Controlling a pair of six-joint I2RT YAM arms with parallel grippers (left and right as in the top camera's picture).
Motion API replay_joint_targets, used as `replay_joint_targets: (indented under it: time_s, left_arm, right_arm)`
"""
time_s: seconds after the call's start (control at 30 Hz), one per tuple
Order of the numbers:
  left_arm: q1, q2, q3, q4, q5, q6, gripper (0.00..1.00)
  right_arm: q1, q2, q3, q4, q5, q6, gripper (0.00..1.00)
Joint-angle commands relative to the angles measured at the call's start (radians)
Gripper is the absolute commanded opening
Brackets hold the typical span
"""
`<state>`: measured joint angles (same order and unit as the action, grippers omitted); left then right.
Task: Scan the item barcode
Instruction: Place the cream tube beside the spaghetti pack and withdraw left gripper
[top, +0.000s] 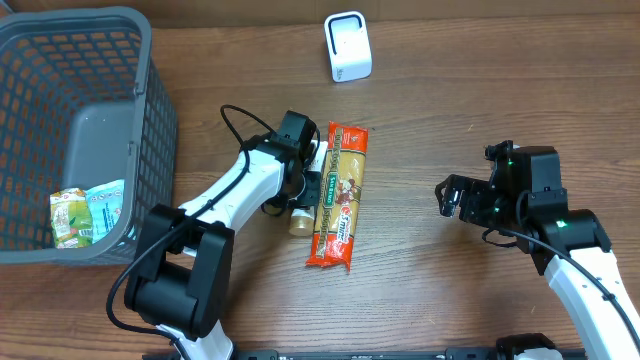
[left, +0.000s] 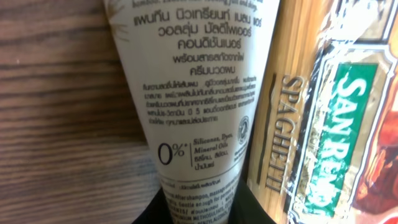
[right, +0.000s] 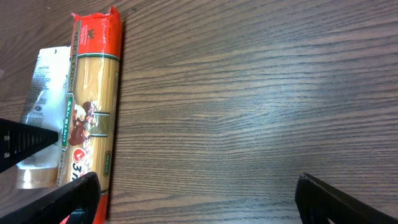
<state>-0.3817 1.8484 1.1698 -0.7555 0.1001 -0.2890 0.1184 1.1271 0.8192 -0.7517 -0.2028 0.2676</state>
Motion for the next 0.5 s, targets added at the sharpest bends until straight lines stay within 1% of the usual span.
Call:
replay_joint_targets:
  time_s: [0.0, 0.17, 0.27, 0.3, 0.33, 0.37, 0.4, 0.47]
  left_arm:
    - [-0.039, -0.02, -0.032, 0.036, 0.018, -0.044, 0.12]
    - [-0.089, -0.018, -0.032, 0.059, 0.085, -0.049, 0.13]
    - [-0.121, -0.017, -0.032, 0.069, 0.106, -0.049, 0.15]
    - [-0.13, -0.017, -0.032, 0.069, 0.102, -0.048, 0.18]
    - [-0.134, -0.017, -0.032, 0.069, 0.101, -0.048, 0.23]
    - [-0.135, -0.017, -0.028, 0.064, 0.1, -0.048, 0.35]
    - [-0.13, -0.018, -0.021, 0.056, 0.099, -0.048, 0.44]
    - [-0.117, -0.018, 0.006, 0.027, 0.099, -0.048, 0.56]
  right_arm:
    - [-0.002, -0.003, 0.023, 0.005, -0.001, -0.014, 1.0]
    - [-0.002, -0.003, 0.023, 0.005, -0.001, -0.014, 1.0]
    - [-0.002, -0.003, 0.023, 0.005, -0.001, -0.014, 1.0]
    - [-0.002, -0.003, 0.023, 0.005, -0.001, -0.014, 1.0]
    - [-0.002, -0.003, 0.023, 0.005, -0.001, -0.014, 1.0]
    - [-0.002, -0.003, 0.023, 0.005, -0.001, -0.014, 1.0]
    - [-0.002, -0.003, 0.023, 0.005, -0.001, -0.014, 1.0]
    - [-0.002, -0.003, 0.023, 0.005, -0.001, -0.014, 1.0]
